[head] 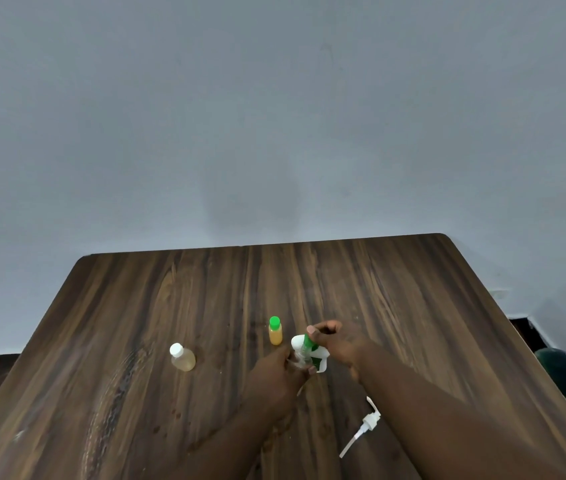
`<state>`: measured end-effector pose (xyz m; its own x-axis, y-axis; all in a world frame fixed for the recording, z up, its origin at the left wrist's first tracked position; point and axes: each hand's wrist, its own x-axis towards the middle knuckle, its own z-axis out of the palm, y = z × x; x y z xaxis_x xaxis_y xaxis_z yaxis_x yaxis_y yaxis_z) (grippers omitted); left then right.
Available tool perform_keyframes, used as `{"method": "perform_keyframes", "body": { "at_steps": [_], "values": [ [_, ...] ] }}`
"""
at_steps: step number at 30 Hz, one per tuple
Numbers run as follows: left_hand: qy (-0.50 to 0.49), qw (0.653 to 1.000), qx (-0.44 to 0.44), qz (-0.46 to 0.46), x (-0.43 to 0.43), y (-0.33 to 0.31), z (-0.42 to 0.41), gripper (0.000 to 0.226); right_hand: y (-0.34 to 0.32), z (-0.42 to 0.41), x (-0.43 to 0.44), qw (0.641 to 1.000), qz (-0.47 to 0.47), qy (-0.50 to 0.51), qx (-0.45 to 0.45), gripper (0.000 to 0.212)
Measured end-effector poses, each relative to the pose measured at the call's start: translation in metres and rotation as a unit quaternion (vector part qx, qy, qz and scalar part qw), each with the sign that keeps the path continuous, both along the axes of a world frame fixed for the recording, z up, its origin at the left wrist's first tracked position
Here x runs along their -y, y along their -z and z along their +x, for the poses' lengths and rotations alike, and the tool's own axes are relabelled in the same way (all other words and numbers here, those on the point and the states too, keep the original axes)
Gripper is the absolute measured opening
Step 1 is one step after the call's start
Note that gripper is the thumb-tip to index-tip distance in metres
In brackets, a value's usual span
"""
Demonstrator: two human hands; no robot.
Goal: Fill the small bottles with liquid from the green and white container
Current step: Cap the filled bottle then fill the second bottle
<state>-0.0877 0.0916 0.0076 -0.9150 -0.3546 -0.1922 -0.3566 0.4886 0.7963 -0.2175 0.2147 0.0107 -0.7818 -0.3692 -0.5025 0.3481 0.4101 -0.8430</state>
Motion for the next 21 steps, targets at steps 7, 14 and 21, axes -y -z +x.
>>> {"method": "perform_keyframes", "body": {
  "at_steps": [7,14,21],
  "values": [
    [0.021,1.0,-0.003,-0.007,0.002,-0.003,-0.002,0.012,-0.005,-0.006,0.0,1.0,0.011,-0.022,-0.012,0.021],
    [0.009,1.0,0.006,-0.017,0.004,-0.001,-0.005,0.021,-0.008,-0.011,0.001,0.996,0.056,-0.056,-0.039,0.028],
    [0.018,1.0,0.005,0.004,-0.001,-0.007,-0.001,0.018,-0.007,-0.006,0.001,0.994,0.062,-0.064,-0.067,0.023]
  ]
}}
